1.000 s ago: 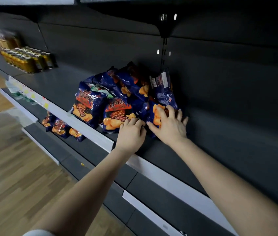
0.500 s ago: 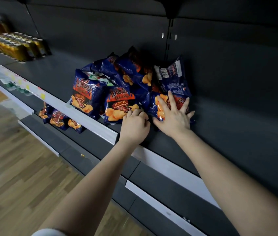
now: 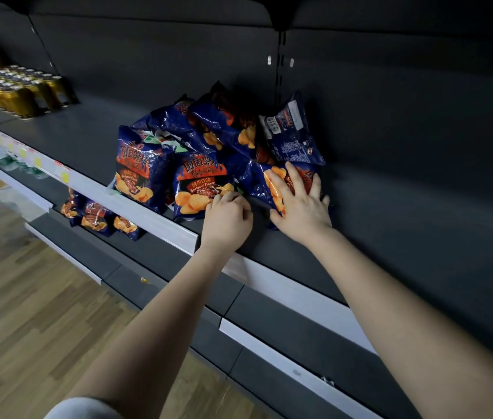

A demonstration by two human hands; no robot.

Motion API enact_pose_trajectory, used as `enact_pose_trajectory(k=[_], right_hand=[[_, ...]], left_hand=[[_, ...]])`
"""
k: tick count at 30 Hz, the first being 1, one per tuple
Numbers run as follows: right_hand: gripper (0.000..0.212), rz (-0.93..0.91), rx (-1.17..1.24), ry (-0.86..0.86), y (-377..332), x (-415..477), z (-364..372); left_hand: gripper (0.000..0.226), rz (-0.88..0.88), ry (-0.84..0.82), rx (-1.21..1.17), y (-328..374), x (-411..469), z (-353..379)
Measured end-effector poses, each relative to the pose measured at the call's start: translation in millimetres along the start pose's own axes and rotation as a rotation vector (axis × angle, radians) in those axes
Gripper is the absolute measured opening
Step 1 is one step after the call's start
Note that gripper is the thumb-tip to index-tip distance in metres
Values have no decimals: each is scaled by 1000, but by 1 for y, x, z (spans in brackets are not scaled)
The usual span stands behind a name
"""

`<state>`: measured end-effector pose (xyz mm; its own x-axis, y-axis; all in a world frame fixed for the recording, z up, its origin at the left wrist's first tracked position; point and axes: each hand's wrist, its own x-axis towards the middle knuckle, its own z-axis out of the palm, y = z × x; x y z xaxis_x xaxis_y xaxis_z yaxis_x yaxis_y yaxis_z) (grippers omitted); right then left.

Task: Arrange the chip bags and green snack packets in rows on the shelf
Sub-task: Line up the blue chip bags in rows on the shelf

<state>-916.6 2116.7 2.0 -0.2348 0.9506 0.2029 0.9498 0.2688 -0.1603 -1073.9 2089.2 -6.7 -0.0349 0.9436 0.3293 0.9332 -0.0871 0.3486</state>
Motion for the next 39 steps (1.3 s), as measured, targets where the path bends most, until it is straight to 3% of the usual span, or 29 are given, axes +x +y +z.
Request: enact_pose_trajectory(k=[14, 20, 25, 29, 31, 34, 39], right_hand=[[81, -145, -45, 40, 54, -54, -30], [100, -195, -208, 294, 126, -96, -56], [99, -175, -320, 337, 195, -146, -85], [104, -106, -301, 312, 239, -190, -108], [107, -39, -283, 296, 257, -210, -119], [107, 37, -315, 296, 282, -242, -130], [117, 280, -335, 358, 324, -293, -143]], left_hand=[[24, 19, -23, 65, 15, -5, -3], [23, 7, -54, -227, 98, -7, 16], [28, 6, -116, -628, 204, -10, 19], [21, 141, -342, -865, 283, -23, 25], [34, 279, -503, -830, 317, -37, 29], [69, 422, -551, -748, 360, -55, 42], [79, 386, -546, -948, 413, -77, 65]])
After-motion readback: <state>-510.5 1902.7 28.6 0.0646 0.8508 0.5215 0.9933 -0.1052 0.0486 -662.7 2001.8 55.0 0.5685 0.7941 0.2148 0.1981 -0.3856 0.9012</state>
